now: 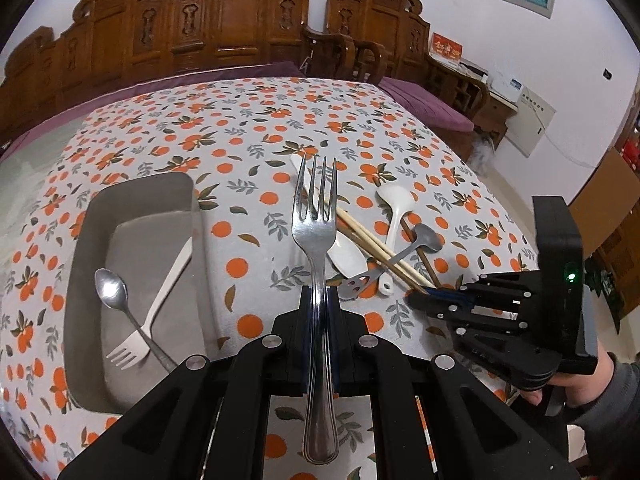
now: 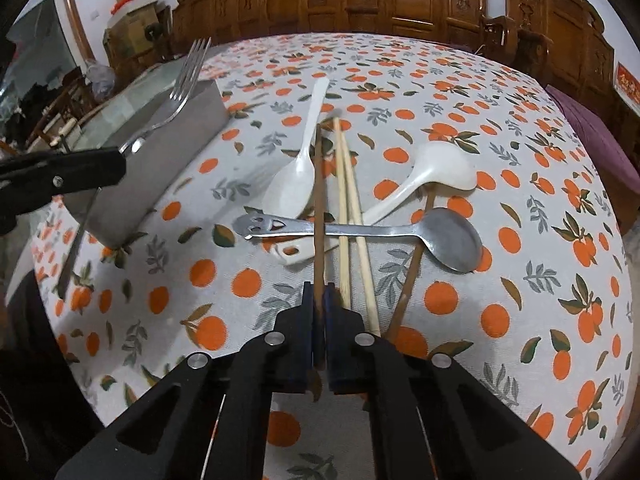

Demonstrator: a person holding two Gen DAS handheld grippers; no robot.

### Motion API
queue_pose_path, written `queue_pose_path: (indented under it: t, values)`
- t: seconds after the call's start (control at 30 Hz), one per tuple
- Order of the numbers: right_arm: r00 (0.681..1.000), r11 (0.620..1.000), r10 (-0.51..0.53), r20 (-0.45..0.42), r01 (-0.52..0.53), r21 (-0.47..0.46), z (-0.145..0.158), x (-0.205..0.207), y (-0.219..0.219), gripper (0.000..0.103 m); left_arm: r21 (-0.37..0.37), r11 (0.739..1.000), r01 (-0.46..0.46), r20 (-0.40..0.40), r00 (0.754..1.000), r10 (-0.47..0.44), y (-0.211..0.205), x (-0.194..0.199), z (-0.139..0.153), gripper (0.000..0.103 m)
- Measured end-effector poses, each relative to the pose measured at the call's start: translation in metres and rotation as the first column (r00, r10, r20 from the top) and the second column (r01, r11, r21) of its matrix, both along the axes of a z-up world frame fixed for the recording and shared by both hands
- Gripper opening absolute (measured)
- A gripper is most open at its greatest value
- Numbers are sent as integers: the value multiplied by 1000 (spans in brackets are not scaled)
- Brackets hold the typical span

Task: Organize utensils
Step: 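Grasp a single wooden chopstick with the right tool, then lower the steel fork into the tray and open the left tool while the right tool carries the chopstick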

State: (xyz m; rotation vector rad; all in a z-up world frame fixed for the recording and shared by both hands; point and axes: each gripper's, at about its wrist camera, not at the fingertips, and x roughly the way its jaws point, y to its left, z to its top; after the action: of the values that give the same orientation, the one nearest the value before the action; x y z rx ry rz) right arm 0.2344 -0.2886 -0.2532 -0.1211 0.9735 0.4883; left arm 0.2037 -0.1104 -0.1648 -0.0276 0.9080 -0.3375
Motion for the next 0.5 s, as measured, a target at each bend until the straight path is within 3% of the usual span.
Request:
queue_pose_path:
  t: [0.5]
  values:
    - [993,998,-34,117,29,48,64,-18,-3,6,17,999,-50,48,998,49,34,-3,25,6]
